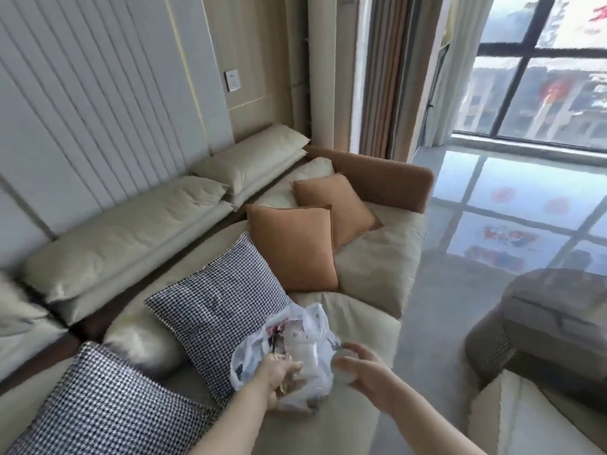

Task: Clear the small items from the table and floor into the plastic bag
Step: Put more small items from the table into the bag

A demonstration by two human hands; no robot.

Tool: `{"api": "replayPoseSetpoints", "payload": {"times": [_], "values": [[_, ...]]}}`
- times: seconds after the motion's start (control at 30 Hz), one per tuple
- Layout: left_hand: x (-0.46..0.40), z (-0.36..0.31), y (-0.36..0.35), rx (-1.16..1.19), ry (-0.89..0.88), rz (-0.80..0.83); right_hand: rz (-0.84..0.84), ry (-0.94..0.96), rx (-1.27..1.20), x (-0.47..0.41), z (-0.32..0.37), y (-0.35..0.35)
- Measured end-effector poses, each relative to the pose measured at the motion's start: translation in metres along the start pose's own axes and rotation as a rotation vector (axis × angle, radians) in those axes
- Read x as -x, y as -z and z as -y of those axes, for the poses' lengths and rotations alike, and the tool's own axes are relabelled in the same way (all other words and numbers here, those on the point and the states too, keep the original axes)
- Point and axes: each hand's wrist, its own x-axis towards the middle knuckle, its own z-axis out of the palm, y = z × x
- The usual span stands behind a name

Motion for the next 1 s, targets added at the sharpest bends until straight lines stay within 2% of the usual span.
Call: {"api": "replayPoseSetpoints", "payload": {"times": [0.17,0.43,0.63,0.8,1.0], "values": [[-0.010,-0.008,-0.001,0.071,-0.041,-0.156,0.138,-0.025,0.121,-0.050,0.023,0.005],[-0.045,-0.020,0.009,0.108,0.005,-0.280,0.144,-0.080,0.189,-0.102,0.036,-0.015],[-0.106,-0.036,0.030,-0.149,0.107,-0.302,0.106,-0.129,0.283,-0.158,0.031,-0.035],[-0.164,-0.034,0.051,-0.432,0.164,-0.362,0.056,-0.200,0.511,-0.208,0.017,-0.062],[-0.219,-0.021,0.065,-0.486,0.227,-0.306,-0.024,-0.162,0.806,-0.238,0.004,-0.090]]}}
